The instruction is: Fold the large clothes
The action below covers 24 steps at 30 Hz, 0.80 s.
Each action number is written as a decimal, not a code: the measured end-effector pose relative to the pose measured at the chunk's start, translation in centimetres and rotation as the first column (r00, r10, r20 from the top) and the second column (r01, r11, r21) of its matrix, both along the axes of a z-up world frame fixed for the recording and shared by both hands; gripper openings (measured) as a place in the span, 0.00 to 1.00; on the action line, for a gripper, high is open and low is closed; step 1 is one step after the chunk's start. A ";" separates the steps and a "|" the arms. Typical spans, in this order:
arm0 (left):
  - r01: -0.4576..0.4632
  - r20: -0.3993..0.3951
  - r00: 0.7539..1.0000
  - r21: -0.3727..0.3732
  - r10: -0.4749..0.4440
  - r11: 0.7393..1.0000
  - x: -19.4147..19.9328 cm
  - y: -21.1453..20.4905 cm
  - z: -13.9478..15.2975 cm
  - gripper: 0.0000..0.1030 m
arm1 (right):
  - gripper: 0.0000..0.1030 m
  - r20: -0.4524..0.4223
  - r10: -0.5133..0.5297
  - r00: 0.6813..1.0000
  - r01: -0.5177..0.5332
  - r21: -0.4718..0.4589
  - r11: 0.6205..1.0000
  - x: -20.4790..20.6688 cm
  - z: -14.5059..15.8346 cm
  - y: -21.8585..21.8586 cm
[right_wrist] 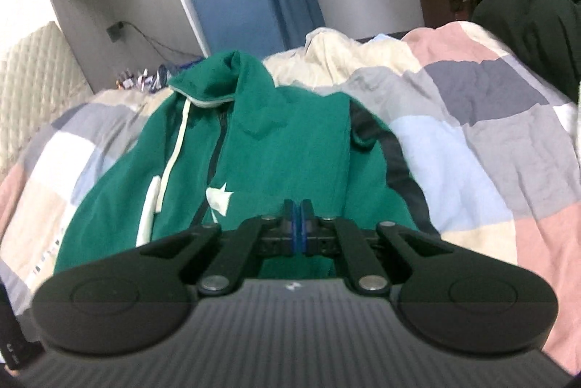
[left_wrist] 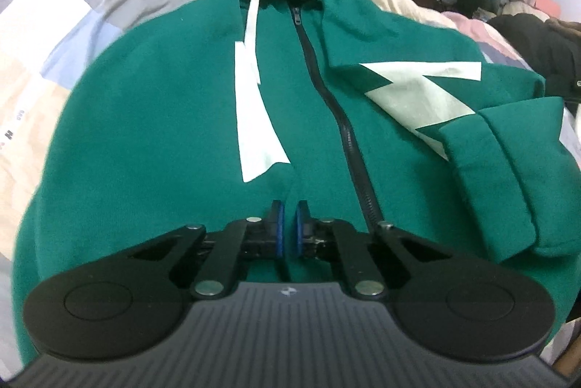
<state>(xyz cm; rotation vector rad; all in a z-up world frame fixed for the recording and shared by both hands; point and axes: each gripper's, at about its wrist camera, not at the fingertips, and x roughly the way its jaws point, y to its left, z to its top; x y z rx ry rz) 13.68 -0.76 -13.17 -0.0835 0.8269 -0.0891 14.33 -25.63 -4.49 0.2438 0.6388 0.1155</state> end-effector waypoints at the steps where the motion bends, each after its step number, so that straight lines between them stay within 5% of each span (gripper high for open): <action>1: -0.004 0.010 1.000 -0.005 0.004 1.000 -0.2 0.2 0.4 0.07 | 0.05 0.006 -0.005 1.000 0.005 0.001 1.000 -0.1 0.1 -0.2; 8: -0.108 0.066 0.992 -0.003 0.108 0.994 -1.4 4.0 5.2 0.02 | 0.05 0.051 -0.004 0.999 0.004 -0.001 1.000 0.5 2.5 -2.1; 15: -0.268 0.120 0.959 0.089 0.256 0.959 -0.2 12.1 10.7 0.02 | 0.04 0.125 -0.043 0.991 0.047 -0.031 0.998 4.0 6.3 -6.5; 19: -0.346 0.144 0.935 0.181 0.323 0.921 1.9 16.2 13.1 0.02 | 0.04 0.156 -0.070 0.985 0.084 -0.087 0.993 6.9 8.2 -9.5; 24: -0.459 0.173 0.888 0.302 0.426 0.835 5.9 21.7 14.7 0.02 | 0.04 0.189 -0.120 0.975 0.149 -0.147 0.978 11.0 9.8 -13.3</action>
